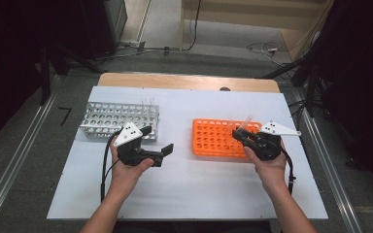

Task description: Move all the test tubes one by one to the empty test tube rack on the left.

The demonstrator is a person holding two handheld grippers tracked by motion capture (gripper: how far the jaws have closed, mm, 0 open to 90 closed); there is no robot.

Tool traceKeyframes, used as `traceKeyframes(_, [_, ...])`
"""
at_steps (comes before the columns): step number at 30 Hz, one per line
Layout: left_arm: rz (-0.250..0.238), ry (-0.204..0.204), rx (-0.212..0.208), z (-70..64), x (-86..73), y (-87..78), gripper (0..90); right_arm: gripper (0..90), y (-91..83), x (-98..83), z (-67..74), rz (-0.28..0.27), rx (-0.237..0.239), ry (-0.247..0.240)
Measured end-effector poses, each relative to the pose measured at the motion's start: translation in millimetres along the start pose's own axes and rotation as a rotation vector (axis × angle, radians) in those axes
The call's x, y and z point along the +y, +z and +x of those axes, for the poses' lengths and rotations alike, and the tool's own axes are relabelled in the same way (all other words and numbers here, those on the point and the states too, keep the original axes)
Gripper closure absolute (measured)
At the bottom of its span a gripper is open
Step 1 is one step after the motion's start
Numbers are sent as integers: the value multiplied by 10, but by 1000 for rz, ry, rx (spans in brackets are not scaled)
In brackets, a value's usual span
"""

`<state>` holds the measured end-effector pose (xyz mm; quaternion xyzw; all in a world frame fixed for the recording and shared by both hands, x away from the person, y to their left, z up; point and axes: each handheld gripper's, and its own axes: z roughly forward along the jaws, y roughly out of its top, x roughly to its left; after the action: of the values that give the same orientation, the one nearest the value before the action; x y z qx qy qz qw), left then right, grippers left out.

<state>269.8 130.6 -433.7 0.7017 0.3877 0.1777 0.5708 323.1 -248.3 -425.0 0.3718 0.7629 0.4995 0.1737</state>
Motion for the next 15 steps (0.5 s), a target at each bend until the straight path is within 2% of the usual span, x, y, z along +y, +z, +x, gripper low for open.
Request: traceKeyframes(15, [3, 11, -22, -78, 20, 16, 3, 737, 115, -7, 281, 31, 82, -51])
